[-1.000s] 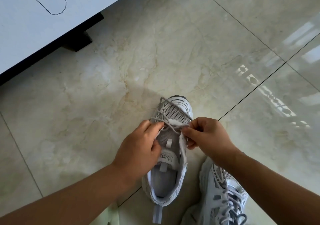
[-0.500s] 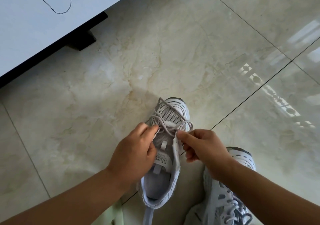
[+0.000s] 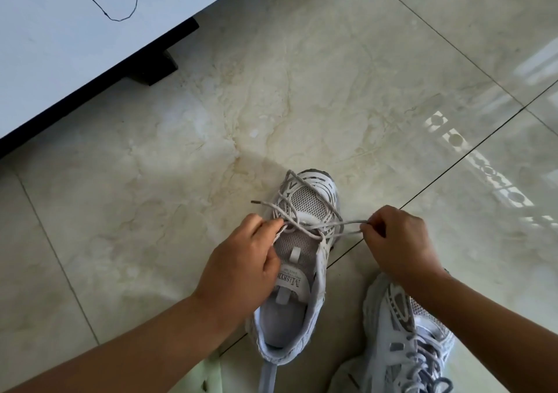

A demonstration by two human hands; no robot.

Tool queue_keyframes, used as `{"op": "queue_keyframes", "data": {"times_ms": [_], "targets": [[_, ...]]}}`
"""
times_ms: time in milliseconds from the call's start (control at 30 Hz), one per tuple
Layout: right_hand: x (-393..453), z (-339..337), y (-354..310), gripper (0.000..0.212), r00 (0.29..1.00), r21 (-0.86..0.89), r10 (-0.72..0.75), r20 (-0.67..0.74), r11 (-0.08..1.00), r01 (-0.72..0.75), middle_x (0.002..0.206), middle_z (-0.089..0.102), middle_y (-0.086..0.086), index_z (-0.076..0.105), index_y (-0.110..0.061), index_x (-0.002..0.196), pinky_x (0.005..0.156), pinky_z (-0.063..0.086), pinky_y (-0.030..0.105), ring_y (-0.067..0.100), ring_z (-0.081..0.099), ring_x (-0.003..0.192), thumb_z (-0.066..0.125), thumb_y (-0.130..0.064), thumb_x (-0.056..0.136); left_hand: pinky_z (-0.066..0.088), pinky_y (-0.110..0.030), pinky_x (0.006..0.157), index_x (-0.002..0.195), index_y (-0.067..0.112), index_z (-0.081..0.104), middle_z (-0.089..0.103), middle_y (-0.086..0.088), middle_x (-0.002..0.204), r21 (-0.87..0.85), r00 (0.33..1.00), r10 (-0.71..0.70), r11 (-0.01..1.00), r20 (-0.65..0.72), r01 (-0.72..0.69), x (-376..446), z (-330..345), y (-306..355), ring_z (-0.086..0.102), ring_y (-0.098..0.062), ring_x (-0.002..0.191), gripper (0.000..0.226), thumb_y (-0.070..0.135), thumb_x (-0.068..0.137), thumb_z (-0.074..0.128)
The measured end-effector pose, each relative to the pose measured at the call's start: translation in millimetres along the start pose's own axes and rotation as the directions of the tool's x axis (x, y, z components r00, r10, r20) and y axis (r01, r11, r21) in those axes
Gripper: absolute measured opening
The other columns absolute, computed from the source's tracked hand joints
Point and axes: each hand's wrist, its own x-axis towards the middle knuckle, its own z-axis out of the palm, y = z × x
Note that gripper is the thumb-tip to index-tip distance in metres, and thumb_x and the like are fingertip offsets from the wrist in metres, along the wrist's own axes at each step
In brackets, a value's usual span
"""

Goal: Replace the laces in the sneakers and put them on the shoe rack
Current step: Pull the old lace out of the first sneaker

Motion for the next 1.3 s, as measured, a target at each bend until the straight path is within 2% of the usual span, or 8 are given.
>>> {"op": "queue_keyframes", "data": {"times_ms": [233, 367, 533, 700, 900, 1000, 1133, 1300], "targets": [[-27, 9, -15, 0.017, 0.85, 0.011, -0.519, -0.086, 0.853, 0.522, 0.074, 0.053, -0.012, 0.064, -0.014, 0.089, 0.044, 0.043, 0.023, 0.007, 0.046, 0.053, 0.053, -0.026, 0.083, 0.035, -0.017, 0.051, 0.114, 0.01, 0.063, 0.059, -0.002, 0.092, -0.022, 1.0, 0.008, 1.0, 0.028, -0.008, 1, 0, 1, 0.056, -0.015, 0.06, 0.043, 0.011, 0.073, 0.051], [-20, 16, -15, 0.018, 0.84, -0.019, -0.54, -0.061, 0.842, 0.54, 0.073, 0.061, -0.003, 0.066, -0.015, 0.084, 0.043, 0.049, 0.033, 0.016, 0.056, 0.056, 0.053, -0.027, 0.085, 0.035, -0.015, 0.053, 0.113, 0.011, 0.063, 0.059, -0.001, 0.092, -0.021, 1.0, 0.008, 1.0, 0.028, -0.008, 1, 0, 1, 0.056, -0.014, 0.063, 0.042, 0.021, 0.079, 0.042], [-17, 13, -8, 0.011, 0.824, -0.191, -0.565, -0.039, 0.813, 0.549, 0.063, 0.052, -0.003, 0.056, -0.012, 0.067, 0.043, 0.034, 0.021, 0.016, 0.045, 0.05, 0.058, -0.011, 0.078, 0.034, -0.01, 0.055, 0.114, 0.013, 0.063, 0.058, 0.001, 0.094, -0.037, 1.0, 0.004, 0.999, 0.008, -0.004, 1, 1, 2, 0.054, -0.008, 0.069, 0.042, 0.022, 0.082, 0.037], [-4, 9, 18, 0.022, 0.892, -0.397, -0.447, 0.07, 0.808, 0.436, 0.054, 0.049, 0.0, 0.056, -0.012, 0.059, 0.045, 0.031, 0.022, 0.02, 0.046, 0.042, 0.076, -0.002, 0.059, 0.034, -0.012, 0.051, 0.113, 0.011, 0.064, 0.058, -0.001, 0.089, -0.028, 1.0, -0.021, 0.999, -0.006, 0.021, 1, 1, 2, 0.056, -0.012, 0.062, 0.038, 0.013, 0.079, 0.046], [-11, 9, -10, 0.021, 0.834, -0.056, -0.55, 0.04, 0.832, 0.552, 0.081, 0.06, -0.004, 0.068, -0.016, 0.09, 0.065, 0.043, 0.027, 0.011, 0.054, 0.069, 0.058, -0.029, 0.076, 0.038, -0.017, 0.053, 0.113, 0.008, 0.064, 0.059, -0.003, 0.09, -0.03, 1.0, -0.011, 0.999, 0.018, 0.012, 2, 1, 2, 0.059, -0.015, 0.063, 0.038, 0.013, 0.079, 0.048], [-8, 10, -13, 0.012, 0.815, 0.043, -0.579, 0.004, 0.815, 0.578, 0.078, 0.06, -0.005, 0.068, -0.016, 0.08, 0.064, 0.044, 0.029, 0.013, 0.056, 0.068, 0.06, -0.026, 0.08, 0.037, -0.015, 0.052, 0.113, 0.008, 0.064, 0.059, -0.002, 0.09, -0.02, 1.0, 0.003, 1.0, 0.028, -0.003, 2, 0, 3, 0.058, -0.015, 0.062, 0.042, 0.02, 0.081, 0.039], [-4, 11, -6, 0.012, 0.827, -0.071, -0.561, 0.026, 0.824, 0.562, 0.068, 0.055, -0.006, 0.063, -0.016, 0.068, 0.058, 0.038, 0.027, 0.015, 0.05, 0.062, 0.057, -0.022, 0.078, 0.027, -0.004, 0.049, 0.112, 0.008, 0.064, 0.058, -0.002, 0.088, -0.018, 1.0, -0.003, 1.0, 0.025, 0.003, 1, 0, 3, 0.051, -0.008, 0.06, 0.04, 0.017, 0.081, 0.041], [-5, 5, 8, 0.016, 0.877, -0.27, -0.475, 0.067, 0.838, 0.475, 0.059, 0.049, -0.005, 0.055, -0.016, 0.058, 0.058, 0.03, 0.026, 0.017, 0.045, 0.055, 0.066, -0.011, 0.069, 0.03, -0.01, 0.051, 0.111, 0.009, 0.065, 0.057, -0.001, 0.086, -0.001, 1.0, -0.004, 1.0, 0.009, 0.004, 2, 0, 3, 0.055, -0.012, 0.058, 0.043, 0.02, 0.08, 0.037]]}}
